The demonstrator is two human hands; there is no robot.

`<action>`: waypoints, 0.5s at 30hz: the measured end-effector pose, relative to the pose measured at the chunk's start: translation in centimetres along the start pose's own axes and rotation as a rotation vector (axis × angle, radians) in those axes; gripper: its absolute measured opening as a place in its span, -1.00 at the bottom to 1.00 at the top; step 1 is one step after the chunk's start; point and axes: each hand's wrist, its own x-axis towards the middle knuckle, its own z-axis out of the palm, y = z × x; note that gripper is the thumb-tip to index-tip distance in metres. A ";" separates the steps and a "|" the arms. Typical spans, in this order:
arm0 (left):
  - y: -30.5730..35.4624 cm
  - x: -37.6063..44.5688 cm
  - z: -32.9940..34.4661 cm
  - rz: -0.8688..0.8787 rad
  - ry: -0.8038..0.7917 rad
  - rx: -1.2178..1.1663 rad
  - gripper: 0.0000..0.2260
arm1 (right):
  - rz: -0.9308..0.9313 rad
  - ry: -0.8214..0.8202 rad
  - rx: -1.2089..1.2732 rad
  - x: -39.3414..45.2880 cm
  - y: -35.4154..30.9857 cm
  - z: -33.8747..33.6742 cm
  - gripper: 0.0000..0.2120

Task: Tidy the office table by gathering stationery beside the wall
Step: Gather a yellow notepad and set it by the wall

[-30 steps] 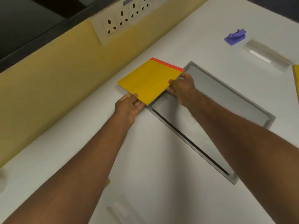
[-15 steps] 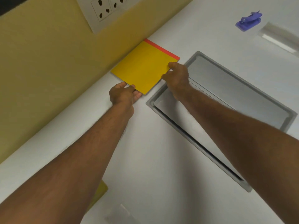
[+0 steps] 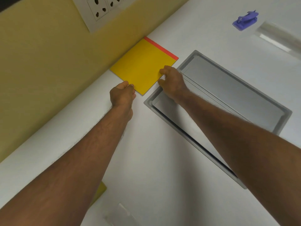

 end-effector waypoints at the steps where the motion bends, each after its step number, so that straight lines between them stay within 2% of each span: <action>1: -0.1 -0.3 0.0 0.014 -0.009 0.019 -0.59 | -0.008 -0.039 0.001 -0.2 0.0 -0.2 -0.57; 4: -0.8 -1.4 0.1 0.080 -0.023 0.096 -0.56 | -0.017 -0.104 0.034 -1.5 0.3 -1.0 -0.51; 9: -2.9 -4.8 -0.3 0.334 -0.016 0.375 -0.61 | -0.093 0.084 0.085 -7.4 1.8 -2.8 -0.67; 12: -4.5 -8.2 -0.8 0.454 -0.059 0.519 -0.63 | -0.100 0.102 -0.014 -12.2 3.4 -4.3 -0.72; 15: -5.9 -12.4 -1.4 0.499 -0.137 0.603 -0.63 | -0.059 0.109 -0.101 -17.6 5.0 -6.2 -0.73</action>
